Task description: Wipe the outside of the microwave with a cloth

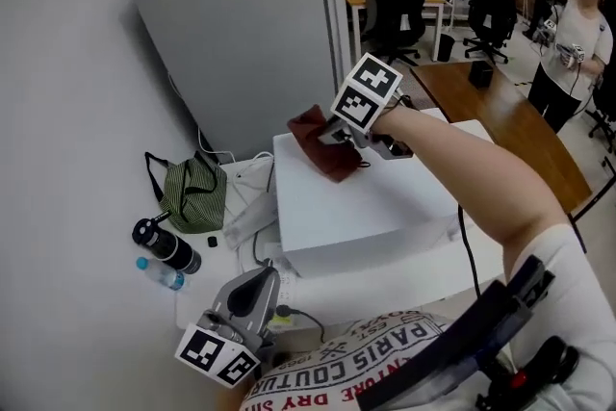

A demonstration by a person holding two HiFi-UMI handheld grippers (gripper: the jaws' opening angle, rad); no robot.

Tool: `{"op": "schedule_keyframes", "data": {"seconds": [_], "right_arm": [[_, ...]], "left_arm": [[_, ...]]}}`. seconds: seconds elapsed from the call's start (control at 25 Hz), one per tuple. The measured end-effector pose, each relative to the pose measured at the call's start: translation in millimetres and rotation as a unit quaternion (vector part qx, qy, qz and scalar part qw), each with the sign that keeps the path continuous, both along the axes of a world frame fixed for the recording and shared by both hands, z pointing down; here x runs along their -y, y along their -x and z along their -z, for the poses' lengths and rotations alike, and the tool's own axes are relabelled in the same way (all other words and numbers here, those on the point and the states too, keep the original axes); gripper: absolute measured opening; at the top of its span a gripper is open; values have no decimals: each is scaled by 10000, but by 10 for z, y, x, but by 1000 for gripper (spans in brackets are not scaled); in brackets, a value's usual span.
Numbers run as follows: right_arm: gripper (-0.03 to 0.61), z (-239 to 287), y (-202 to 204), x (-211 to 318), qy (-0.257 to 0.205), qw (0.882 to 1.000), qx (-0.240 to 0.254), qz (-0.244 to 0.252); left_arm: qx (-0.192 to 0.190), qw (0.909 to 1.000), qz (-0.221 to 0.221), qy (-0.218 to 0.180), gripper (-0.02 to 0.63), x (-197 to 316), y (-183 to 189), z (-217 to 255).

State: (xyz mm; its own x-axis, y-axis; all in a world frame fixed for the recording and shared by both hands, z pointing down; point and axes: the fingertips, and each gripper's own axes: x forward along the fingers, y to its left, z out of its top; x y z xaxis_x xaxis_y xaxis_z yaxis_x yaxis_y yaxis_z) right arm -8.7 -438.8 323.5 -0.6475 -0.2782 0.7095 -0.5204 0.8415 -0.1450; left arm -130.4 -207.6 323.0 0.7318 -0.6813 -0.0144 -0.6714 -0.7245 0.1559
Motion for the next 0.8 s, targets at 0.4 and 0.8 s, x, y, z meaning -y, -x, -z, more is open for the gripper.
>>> {"op": "schedule_keyframes", "data": {"seconds": [0.4,0.8], "right_arm": [[43,-546,897,390,130,9967,-619,510],[44,-649,82,635,412,9975,-544,-158]], "left_arm": [[-3,9949,1006,107,6,-71,707,-102],[25,9981,597,160,6,183,395,-111]]}}
